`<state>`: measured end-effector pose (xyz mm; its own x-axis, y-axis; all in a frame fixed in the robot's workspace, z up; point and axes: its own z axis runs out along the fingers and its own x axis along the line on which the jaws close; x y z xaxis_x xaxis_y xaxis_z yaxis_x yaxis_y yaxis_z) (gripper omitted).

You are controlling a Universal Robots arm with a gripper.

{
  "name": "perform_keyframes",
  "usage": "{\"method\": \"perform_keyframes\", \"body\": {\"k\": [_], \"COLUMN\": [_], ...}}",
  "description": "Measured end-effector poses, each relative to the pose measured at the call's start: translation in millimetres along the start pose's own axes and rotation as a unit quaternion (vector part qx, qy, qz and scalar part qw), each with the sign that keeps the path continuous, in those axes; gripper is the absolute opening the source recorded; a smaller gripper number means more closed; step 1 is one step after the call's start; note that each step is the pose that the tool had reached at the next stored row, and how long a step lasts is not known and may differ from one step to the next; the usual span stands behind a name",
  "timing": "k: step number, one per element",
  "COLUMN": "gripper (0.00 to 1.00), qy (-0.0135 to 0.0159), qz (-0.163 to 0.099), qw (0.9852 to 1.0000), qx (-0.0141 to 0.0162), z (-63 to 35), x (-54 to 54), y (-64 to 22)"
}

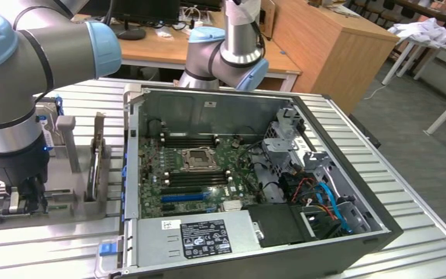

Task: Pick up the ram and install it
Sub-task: 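Pick up the ram and move it above insertion slot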

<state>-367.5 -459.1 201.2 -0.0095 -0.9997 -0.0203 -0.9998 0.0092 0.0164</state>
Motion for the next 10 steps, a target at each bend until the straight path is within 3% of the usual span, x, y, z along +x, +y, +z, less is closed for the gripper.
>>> {"method": "perform_keyframes", "body": {"k": [10], "gripper": [0.12], "qy": [0.0002], "qz": [-0.006], "qw": [1.0000], "qx": [-0.0002], "z": [-0.6], "x": [0.0], "y": [0.0]}}
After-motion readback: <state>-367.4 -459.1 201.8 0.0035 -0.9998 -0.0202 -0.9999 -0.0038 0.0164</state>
